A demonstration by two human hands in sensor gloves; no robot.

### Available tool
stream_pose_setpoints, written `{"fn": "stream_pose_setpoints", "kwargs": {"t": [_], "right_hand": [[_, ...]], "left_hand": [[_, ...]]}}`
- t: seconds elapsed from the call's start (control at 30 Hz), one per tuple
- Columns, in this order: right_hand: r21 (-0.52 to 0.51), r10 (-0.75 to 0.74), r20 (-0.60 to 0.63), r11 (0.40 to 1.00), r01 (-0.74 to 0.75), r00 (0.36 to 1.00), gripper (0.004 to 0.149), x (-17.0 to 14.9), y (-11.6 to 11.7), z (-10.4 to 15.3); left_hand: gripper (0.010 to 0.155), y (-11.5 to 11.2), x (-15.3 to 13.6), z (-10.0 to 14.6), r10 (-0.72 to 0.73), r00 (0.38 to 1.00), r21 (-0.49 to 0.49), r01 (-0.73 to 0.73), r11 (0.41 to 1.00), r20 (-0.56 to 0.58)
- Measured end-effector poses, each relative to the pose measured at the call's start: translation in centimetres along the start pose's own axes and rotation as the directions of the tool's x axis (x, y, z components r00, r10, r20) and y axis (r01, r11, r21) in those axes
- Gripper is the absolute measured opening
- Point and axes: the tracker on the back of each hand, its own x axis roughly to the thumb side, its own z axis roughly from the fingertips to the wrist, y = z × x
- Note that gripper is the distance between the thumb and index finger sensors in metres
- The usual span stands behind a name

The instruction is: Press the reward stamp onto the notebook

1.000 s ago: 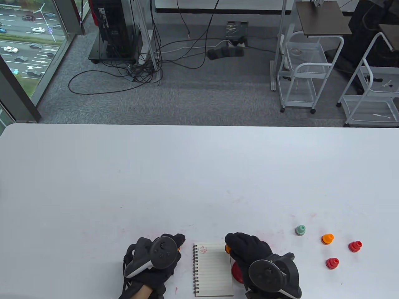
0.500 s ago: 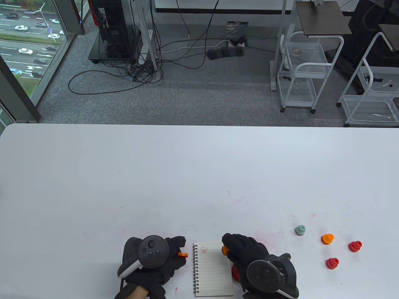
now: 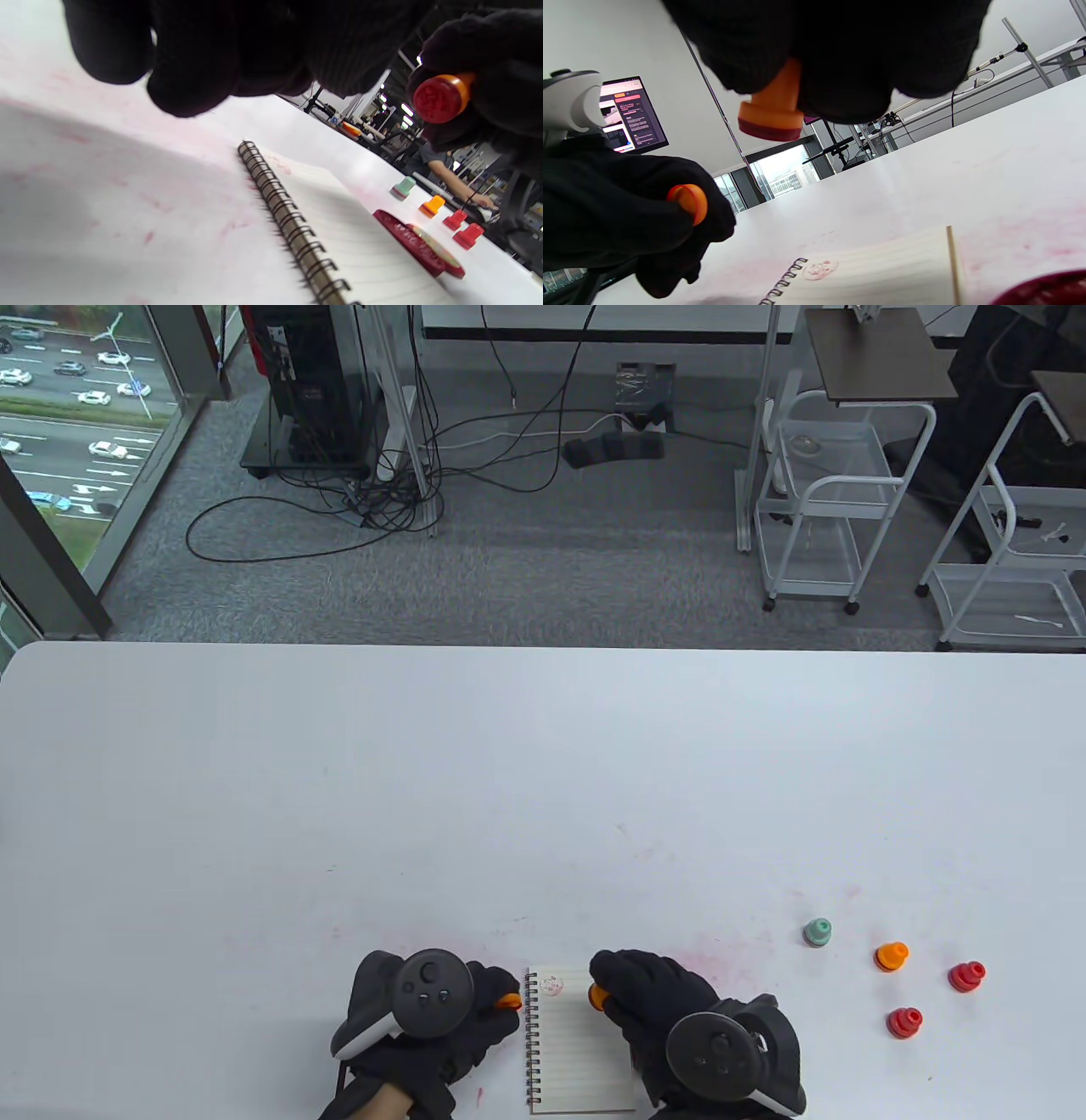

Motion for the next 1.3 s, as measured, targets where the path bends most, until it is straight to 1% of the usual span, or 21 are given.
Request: {"fn": "stream_pose_setpoints", "kwargs": {"t": [0.03, 0.13, 0.2, 0.27, 0.47, 0.73, 0.83, 0.9, 0.97, 1.03, 1.1, 1.17, 1.23, 1.27, 1.3], "right_hand": [[-0.001, -0.028, -0.001, 1.000, 0.028, 1.000, 0.046, 0.1, 0.1, 0.0], [0.011, -0.172, -0.009, 0.985, 0.173, 0.985, 0.046, 0.5, 0.7, 0.0], [0.020, -0.284, -0.010, 0.959, 0.284, 0.959, 0.046, 0.8, 1.1, -0.1], [0.019, -0.347, -0.009, 0.938, 0.347, 0.938, 0.046, 1.2, 1.3, -0.2], [0.047, -0.303, 0.009, 0.952, 0.303, 0.953, 0.045, 1.7, 1.6, -0.2], [0.034, -0.291, -0.001, 0.956, 0.291, 0.957, 0.045, 1.6, 1.5, -0.2], [0.019, -0.284, 0.011, 0.959, 0.284, 0.959, 0.045, 1.6, 1.4, -0.1], [0.022, -0.290, 0.018, 0.957, 0.290, 0.957, 0.045, 1.7, 1.4, -0.1], [0.004, -0.291, 0.032, 0.957, 0.291, 0.956, 0.044, 1.8, 1.2, -0.1], [0.014, -0.281, 0.041, 0.960, 0.281, 0.959, 0.044, 1.9, 1.1, -0.1], [0.014, -0.288, 0.046, 0.958, 0.288, 0.956, 0.044, 1.9, 1.0, -0.1], [0.023, -0.312, 0.053, 0.950, 0.311, 0.949, 0.043, 1.9, 1.0, -0.1], [0.024, -0.333, 0.053, 0.943, 0.332, 0.941, 0.043, 1.8, 0.9, -0.1], [0.023, -0.341, 0.051, 0.940, 0.340, 0.939, 0.043, 1.8, 0.9, -0.1], [0.012, -0.346, 0.049, 0.938, 0.346, 0.937, 0.043, 1.7, 0.9, -0.1]], "left_hand": [[0.046, -0.1, 0.0, 0.0, 0.021, 1.000, 0.000, -0.021, 1.000, 0.012], [0.046, -0.3, 0.3, -0.1, 0.078, 0.996, 0.004, -0.078, 0.997, 0.035], [0.046, -0.4, 0.5, -0.2, 0.109, 0.993, 0.001, -0.109, 0.994, 0.047], [0.047, -0.5, 0.7, -0.2, 0.129, 0.990, -0.010, -0.129, 0.992, 0.052], [0.048, -0.6, 1.2, -0.2, 0.139, 0.988, -0.028, -0.137, 0.990, 0.074], [0.053, -0.7, 1.5, -0.1, 0.136, 0.983, -0.081, -0.126, 0.989, 0.126], [0.052, -0.8, 1.6, -0.1, 0.166, 0.971, -0.115, -0.148, 0.982, 0.170], [0.053, -0.8, 1.6, 0.0, 0.186, 0.967, -0.102, -0.170, 0.980, 0.176], [0.052, -0.7, 1.6, -0.1, 0.195, 0.963, -0.094, -0.180, 0.979, 0.186], [0.053, -0.7, 1.5, 0.0, 0.230, 0.955, -0.100, -0.214, 0.972, 0.188], [0.055, -0.6, 1.5, 0.0, 0.229, 0.956, -0.085, -0.217, 0.972, 0.184], [0.063, -0.6, 1.5, 0.1, 0.198, 0.963, -0.062, -0.189, 0.980, 0.181], [0.072, -0.5, 1.6, 0.3, 0.184, 0.962, -0.036, -0.180, 0.983, 0.204], [0.074, -0.4, 1.7, 0.4, 0.186, 0.955, -0.014, -0.188, 0.982, 0.232], [0.073, -0.3, 1.9, 0.4, 0.188, 0.945, 0.010, -0.198, 0.980, 0.268]]}}
